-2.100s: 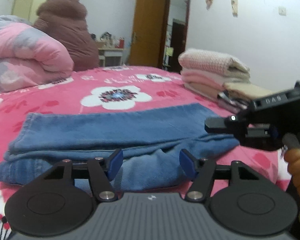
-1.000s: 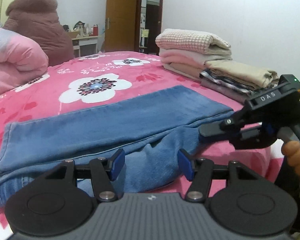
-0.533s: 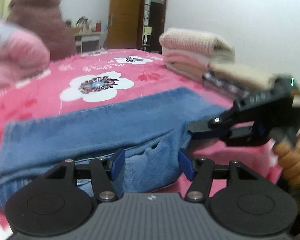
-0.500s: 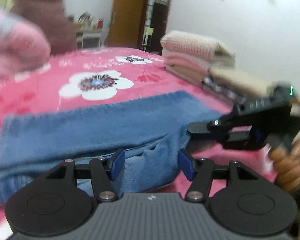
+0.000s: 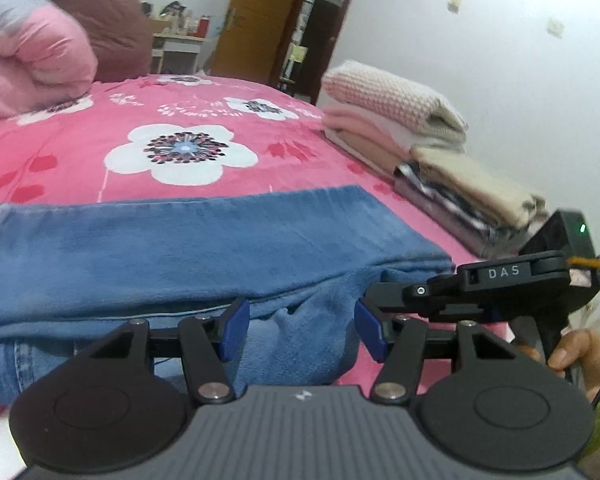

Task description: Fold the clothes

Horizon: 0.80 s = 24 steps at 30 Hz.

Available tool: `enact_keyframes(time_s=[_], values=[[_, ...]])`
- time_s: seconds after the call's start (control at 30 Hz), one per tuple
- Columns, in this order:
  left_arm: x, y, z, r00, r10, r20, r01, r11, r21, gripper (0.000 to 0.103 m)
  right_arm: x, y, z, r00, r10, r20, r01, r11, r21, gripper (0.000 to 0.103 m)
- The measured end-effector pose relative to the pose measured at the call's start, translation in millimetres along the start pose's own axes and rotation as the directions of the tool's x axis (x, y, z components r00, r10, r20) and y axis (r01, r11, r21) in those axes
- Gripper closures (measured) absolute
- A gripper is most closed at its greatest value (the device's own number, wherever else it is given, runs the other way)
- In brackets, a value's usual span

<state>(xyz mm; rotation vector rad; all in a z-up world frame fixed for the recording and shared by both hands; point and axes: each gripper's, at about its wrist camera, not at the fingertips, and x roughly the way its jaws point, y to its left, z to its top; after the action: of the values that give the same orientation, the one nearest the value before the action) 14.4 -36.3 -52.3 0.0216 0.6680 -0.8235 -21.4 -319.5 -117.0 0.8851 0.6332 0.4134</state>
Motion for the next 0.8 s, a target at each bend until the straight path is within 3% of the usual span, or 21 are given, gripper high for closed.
enact_keyframes(time_s=[0.17, 0.33, 0.53, 0.73, 0.8], values=[[10.6, -20.6, -2.9, 0.999, 0.045, -0.031, -0.04, 0.989, 0.144, 0.044, 1.8, 17.2, -10.8, 0.995, -0.097, -0.002, 0.095, 0.974, -0.204, 0.1], [23.1, -40.2, -7.9, 0.99, 0.129, -0.049, -0.109, 0.95, 0.292, 0.047, 9.1, 22.0, -14.9, 0.991, -0.136, 0.018, 0.135, 0.946, -0.294, 0.1], [36.0, -54.0, -11.5, 0.973, 0.225, -0.049, -0.187, 0.896, 0.402, 0.058, 6.6, 28.9, -25.4, 0.986, -0.145, 0.078, 0.164, 0.892, -0.42, 0.1], [33.9, -61.4, -10.1, 0.969, 0.249, -0.001, -0.226, 0.881, 0.415, 0.083, 2.5, 33.1, -33.4, 0.984, -0.13, 0.124, 0.175, 0.855, -0.488, 0.099], [32.4, -66.2, -11.8, 0.963, 0.268, 0.03, -0.253, 0.863, 0.437, 0.089, 1.5, 35.8, -35.8, 0.982, -0.135, 0.13, 0.183, 0.84, -0.51, 0.098]])
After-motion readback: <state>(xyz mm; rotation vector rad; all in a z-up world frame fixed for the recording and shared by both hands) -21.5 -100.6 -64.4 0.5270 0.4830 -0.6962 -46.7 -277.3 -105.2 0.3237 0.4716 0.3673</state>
